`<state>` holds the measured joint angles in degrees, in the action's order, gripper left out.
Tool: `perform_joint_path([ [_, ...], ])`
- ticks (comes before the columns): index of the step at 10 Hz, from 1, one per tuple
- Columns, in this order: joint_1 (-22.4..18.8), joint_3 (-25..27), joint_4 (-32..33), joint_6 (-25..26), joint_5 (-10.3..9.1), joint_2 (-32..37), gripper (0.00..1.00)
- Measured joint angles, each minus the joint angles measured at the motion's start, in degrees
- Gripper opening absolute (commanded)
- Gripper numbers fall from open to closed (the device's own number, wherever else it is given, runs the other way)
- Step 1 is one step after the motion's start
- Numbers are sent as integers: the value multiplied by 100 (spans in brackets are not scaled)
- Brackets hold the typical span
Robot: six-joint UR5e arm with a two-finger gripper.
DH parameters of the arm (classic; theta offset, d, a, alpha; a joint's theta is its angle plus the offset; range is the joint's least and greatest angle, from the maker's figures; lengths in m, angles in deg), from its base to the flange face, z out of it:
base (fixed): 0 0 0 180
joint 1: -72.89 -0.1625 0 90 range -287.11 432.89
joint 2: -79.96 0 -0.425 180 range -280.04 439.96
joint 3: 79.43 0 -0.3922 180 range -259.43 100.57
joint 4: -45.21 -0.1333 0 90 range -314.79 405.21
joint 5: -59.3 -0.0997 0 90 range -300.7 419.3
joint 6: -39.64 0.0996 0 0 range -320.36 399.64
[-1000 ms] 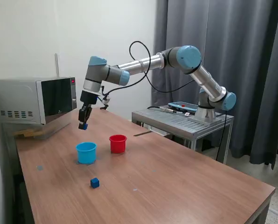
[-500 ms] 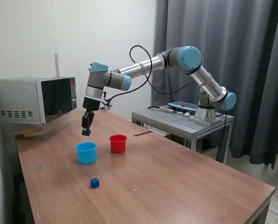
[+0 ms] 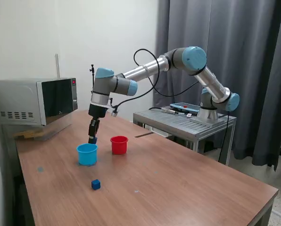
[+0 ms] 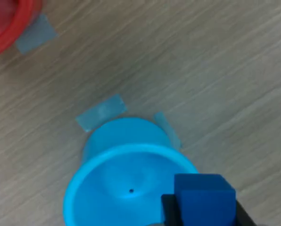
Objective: Place red objects in the red bin, and blue objects in the blue bin.
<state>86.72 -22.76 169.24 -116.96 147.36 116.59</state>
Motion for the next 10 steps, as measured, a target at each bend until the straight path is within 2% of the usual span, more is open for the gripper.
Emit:
perform_joint_path([
  [10, 65, 27, 136, -2, 10, -33, 0],
])
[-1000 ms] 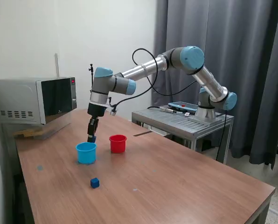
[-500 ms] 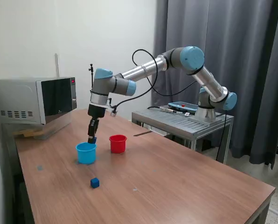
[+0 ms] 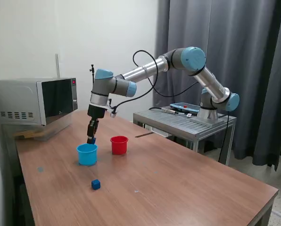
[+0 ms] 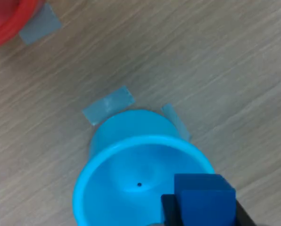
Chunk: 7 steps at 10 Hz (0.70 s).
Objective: Place red objects in the red bin, and blue objects in the blue bin.
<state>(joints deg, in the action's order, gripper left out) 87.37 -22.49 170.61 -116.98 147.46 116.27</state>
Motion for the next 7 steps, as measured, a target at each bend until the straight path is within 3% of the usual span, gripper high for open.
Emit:
perform_joint_path([
  [7, 81, 0, 11, 0, 77, -26, 0],
])
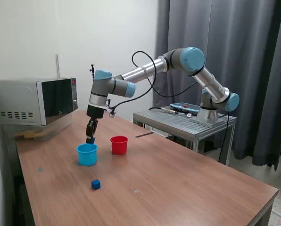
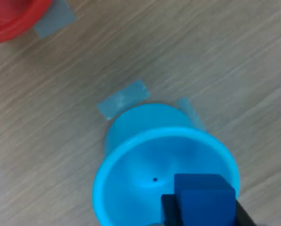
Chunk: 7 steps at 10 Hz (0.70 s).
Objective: Place red objects in the red bin, and blue objects in the blue bin.
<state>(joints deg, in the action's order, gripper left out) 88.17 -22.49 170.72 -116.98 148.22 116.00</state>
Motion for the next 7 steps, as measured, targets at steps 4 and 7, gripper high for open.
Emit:
perform_joint_path([
  [4, 181, -39, 0, -7, 58, -7, 100],
  [7, 224, -48, 0, -65, 59, 0, 100],
])
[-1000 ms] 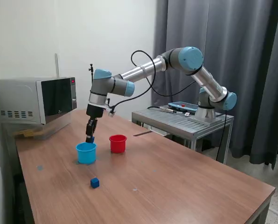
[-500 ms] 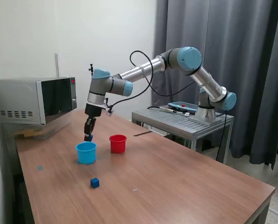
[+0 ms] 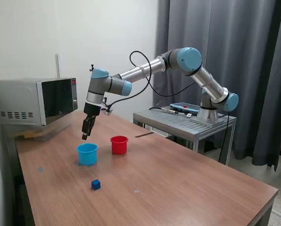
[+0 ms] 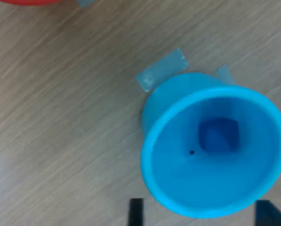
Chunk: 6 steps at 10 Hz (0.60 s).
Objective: Place red objects in the red bin, and blue objects in the blue bin.
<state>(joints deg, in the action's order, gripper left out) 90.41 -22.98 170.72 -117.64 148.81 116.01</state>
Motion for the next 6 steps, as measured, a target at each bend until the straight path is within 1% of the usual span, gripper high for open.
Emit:
perform_joint_path([
  [4, -26, -5, -2, -143, -13, 16, 100],
  [6, -155, -17, -7, -383, -41, 30, 100],
])
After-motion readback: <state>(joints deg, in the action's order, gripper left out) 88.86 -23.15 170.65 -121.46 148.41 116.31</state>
